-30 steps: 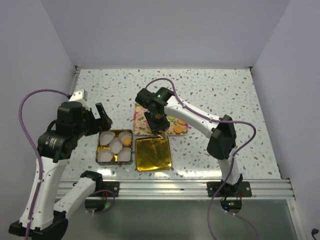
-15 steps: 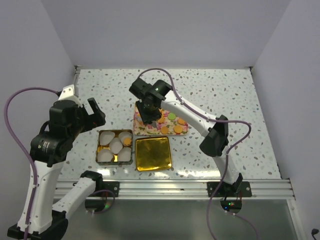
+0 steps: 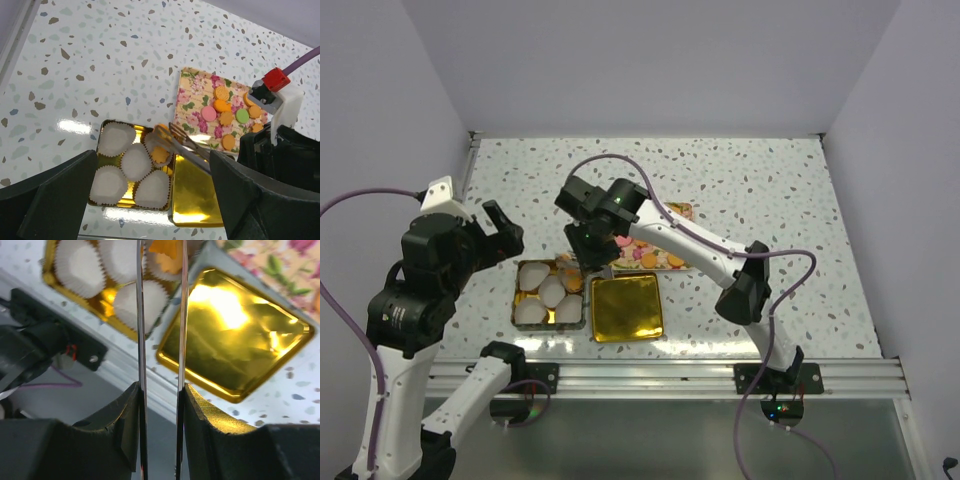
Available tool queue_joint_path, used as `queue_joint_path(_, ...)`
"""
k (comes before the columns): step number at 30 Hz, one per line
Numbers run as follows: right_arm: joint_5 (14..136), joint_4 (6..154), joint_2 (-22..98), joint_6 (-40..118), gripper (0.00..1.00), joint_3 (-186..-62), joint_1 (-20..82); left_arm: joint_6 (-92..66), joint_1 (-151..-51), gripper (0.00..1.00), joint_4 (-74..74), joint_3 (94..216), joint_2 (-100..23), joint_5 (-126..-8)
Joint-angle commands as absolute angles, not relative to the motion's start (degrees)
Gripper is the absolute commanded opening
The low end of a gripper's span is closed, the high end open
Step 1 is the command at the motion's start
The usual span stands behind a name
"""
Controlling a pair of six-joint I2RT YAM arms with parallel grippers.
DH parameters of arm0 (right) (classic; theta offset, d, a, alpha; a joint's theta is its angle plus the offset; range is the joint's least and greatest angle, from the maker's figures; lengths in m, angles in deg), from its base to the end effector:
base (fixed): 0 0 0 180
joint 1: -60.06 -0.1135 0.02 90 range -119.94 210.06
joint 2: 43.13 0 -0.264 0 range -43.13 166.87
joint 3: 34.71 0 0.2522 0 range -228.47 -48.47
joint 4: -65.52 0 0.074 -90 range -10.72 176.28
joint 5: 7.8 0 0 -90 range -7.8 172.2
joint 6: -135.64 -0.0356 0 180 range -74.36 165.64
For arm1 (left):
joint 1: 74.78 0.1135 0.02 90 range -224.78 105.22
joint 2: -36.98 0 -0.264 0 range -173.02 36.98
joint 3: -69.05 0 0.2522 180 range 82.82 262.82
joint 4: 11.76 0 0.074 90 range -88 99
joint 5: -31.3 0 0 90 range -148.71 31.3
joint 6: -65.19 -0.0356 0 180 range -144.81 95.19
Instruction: Pack the cookies
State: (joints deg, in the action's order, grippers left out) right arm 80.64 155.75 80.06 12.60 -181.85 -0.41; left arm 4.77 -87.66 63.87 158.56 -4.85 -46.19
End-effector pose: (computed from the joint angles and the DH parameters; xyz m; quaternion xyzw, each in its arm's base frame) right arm 0.2156 0.3825 0.3365 -0.2347 0.9500 0.1588 0.1311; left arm 0.0886 -0.0124 0.4251 -0.1793 0.8347 -0.0985 0.5114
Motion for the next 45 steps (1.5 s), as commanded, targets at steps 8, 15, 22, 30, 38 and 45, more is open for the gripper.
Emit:
queue_joint_path(8, 70.34, 143.71, 79.12, 6.09, 0.27, -185.14, -4.19, 4.98, -87.96, 1.00, 63.17, 158.67, -3.72, -49.21)
queue_joint_path(15, 70.51, 138.27, 82.02, 4.42, 0.27, -186.11, -4.28, 4.28, -87.96, 1.00, 64.32, 159.37, -3.28, -49.74)
queue_joint_path(22, 72.17, 137.20, 83.69, 4.68, 0.28, -184.88, -4.37, 3.49, -88.05, 1.00, 65.19, 160.07, -3.19, -49.21)
queue_joint_path(30, 73.41, 137.29, 84.13, 6.00, 0.31, -183.12, -4.28, 3.05, -88.05, 1.00, 65.20, 160.07, -3.28, -48.42)
queue_joint_path(38, 74.73, 137.99, 84.22, 6.53, 0.42, -182.24, -4.02, 3.14, -88.05, 1.00, 64.23, 159.02, -3.81, -49.04)
queue_joint_path(45, 74.99, 137.73, 83.96, 6.79, 0.47, -181.71, -2.87, 3.14, -88.05, 1.00, 63.79, 158.67, -4.24, -49.56)
